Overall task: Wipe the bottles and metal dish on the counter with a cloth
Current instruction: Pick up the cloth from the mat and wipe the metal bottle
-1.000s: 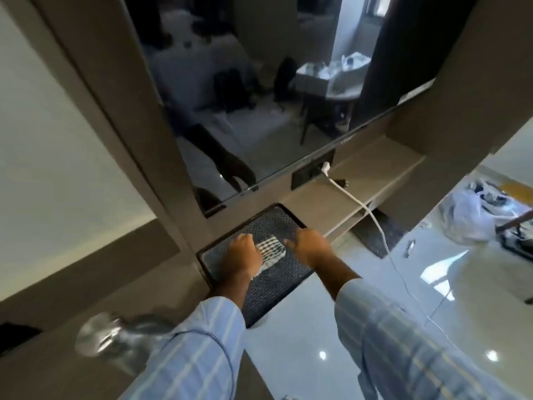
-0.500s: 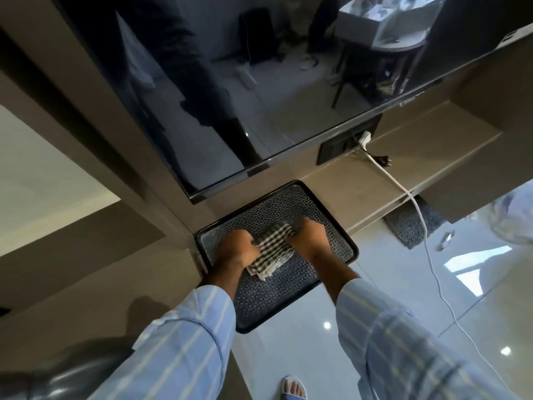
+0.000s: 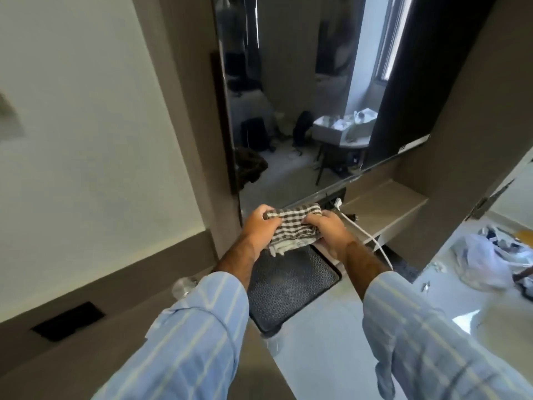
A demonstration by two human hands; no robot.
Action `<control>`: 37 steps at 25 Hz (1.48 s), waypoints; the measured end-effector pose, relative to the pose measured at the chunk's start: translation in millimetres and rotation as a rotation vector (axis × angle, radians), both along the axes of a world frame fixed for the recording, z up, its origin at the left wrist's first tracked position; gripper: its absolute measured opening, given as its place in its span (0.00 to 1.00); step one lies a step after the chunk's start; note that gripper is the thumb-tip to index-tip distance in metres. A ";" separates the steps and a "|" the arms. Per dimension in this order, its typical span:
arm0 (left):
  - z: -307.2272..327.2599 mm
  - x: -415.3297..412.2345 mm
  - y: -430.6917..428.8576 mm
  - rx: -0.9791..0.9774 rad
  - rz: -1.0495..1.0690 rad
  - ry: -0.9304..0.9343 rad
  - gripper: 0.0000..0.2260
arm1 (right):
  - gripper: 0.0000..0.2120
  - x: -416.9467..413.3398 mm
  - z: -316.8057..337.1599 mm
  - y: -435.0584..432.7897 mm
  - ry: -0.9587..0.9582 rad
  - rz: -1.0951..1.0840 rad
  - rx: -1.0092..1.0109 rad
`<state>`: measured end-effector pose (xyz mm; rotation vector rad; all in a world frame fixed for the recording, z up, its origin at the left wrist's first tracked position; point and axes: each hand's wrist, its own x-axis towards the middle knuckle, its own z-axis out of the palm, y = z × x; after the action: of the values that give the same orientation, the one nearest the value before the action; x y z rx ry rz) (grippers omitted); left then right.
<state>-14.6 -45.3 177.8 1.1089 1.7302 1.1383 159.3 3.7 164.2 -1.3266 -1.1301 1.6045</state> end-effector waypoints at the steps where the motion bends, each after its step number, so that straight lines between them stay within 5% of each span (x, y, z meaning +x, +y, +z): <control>1: 25.7 -4.8 -13.2 0.068 0.037 -0.035 0.07 | 0.12 -4.5 24.5 -13.1 0.037 0.021 0.050; 6: 119.8 -54.9 -98.3 0.372 -0.050 -0.767 0.19 | 0.08 -67.3 136.6 -75.5 0.388 0.104 0.181; 9: 140.4 -83.3 -138.6 0.545 0.010 -0.976 0.28 | 0.12 -131.2 170.4 -114.3 0.538 0.150 0.176; 13: 145.2 -113.5 -170.7 0.663 0.259 -1.010 0.20 | 0.15 -191.8 167.7 -160.0 0.412 0.278 0.216; 16: 127.1 -152.4 -191.5 0.740 0.565 -0.930 0.17 | 0.26 -205.3 126.6 -178.2 -0.121 0.289 0.406; 19: 65.9 -177.5 -220.6 0.617 0.769 -0.606 0.19 | 0.23 -204.1 60.1 -188.9 -0.736 0.579 0.698; 21: 9.4 -172.6 -239.9 0.481 0.768 -0.485 0.19 | 0.21 -202.0 26.2 -190.0 -0.897 0.703 0.746; 27: -89.3 -101.9 -229.6 0.361 0.701 -0.125 0.15 | 0.16 -198.1 -11.8 -162.2 -0.843 0.486 0.891; 32: -134.0 -46.3 -210.9 0.426 0.654 -0.167 0.15 | 0.17 -200.0 -15.4 -152.3 -0.737 0.487 0.943; 34: -150.4 -67.1 -210.2 0.266 0.778 -0.300 0.13 | 0.17 -200.5 -15.6 -153.0 -0.703 0.499 0.922; 37: -140.1 -90.6 -185.7 0.214 0.611 -0.548 0.18 | 0.16 -201.2 -16.8 -155.5 -0.667 0.482 0.921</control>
<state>-105.1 -231.1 37.7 0.3017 1.5490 1.8303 -41.9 -151.9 147.3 -0.9705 -2.3574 0.6629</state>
